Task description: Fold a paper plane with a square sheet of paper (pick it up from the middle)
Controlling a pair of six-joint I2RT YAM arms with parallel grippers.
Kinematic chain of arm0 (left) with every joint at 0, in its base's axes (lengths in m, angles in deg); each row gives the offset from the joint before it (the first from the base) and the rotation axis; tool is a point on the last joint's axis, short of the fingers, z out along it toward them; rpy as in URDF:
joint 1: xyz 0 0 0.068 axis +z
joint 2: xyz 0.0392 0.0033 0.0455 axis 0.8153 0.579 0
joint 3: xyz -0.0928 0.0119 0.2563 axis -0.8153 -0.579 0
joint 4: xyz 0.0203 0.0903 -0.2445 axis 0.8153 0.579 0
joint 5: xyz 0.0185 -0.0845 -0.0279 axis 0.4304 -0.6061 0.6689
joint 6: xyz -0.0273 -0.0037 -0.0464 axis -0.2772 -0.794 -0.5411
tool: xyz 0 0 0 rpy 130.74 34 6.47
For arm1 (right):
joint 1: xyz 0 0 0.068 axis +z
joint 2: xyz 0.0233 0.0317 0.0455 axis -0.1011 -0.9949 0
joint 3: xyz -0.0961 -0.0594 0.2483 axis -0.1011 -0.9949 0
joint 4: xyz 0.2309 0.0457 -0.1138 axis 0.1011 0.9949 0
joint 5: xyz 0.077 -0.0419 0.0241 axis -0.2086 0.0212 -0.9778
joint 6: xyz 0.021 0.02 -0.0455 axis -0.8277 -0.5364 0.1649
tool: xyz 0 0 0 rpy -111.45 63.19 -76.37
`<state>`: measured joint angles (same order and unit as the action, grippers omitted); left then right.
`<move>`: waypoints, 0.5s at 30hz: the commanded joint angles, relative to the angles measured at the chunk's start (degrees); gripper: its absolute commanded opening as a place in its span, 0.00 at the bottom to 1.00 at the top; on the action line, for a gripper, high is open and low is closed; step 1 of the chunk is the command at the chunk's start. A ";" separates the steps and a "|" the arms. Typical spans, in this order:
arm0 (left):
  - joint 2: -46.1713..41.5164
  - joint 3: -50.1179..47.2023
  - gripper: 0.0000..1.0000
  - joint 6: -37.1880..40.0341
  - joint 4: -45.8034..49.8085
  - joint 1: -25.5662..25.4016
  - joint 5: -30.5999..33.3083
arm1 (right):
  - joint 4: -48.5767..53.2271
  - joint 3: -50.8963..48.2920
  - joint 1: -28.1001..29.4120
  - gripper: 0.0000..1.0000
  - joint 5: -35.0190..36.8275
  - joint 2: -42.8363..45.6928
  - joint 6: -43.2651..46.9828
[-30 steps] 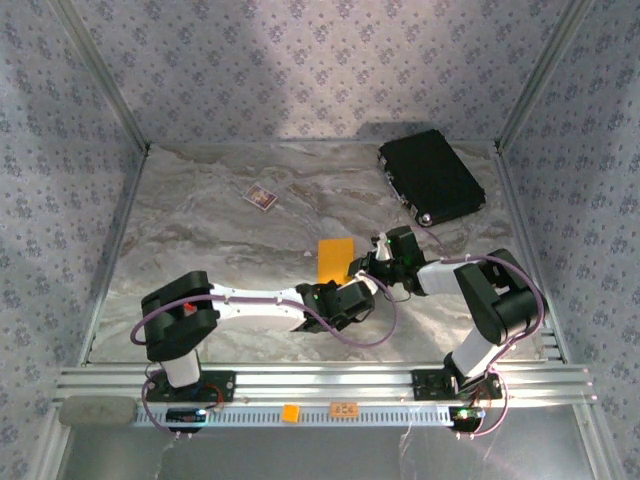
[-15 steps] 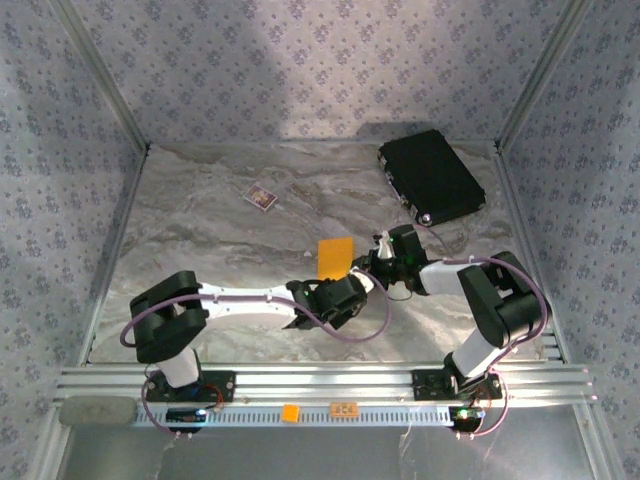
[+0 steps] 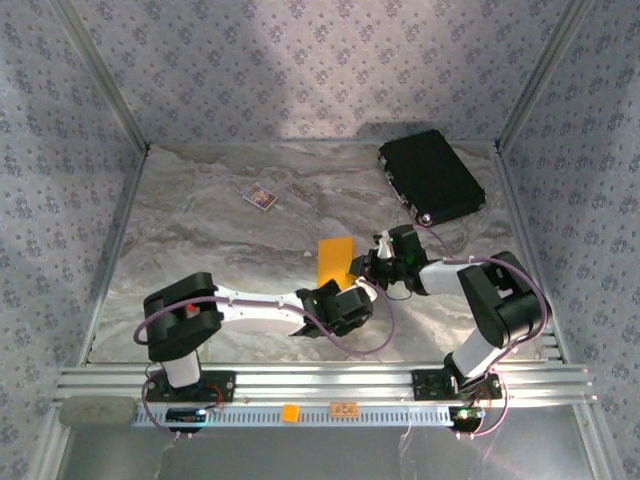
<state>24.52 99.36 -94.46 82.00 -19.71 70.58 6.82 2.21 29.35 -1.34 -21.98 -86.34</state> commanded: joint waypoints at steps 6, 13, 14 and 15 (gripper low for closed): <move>0.10 2.20 0.65 1.36 -0.16 -0.34 5.05 | -0.39 0.59 0.35 0.11 -0.32 -0.50 -0.68; -1.02 1.16 0.39 0.96 -0.29 -0.35 4.71 | 0.04 0.54 0.35 0.14 -0.04 -0.52 -0.71; -1.17 0.98 0.34 0.70 -0.28 -0.30 4.75 | 0.14 0.50 0.32 0.15 0.08 -0.50 -0.70; -1.44 0.71 0.30 0.48 -0.44 -0.34 4.67 | 0.14 0.51 0.33 0.15 0.13 -0.52 -0.70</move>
<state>25.18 100.43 -93.78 81.73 -19.71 74.23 6.84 2.21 29.35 -1.32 -21.98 -86.36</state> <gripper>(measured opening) 0.322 0.149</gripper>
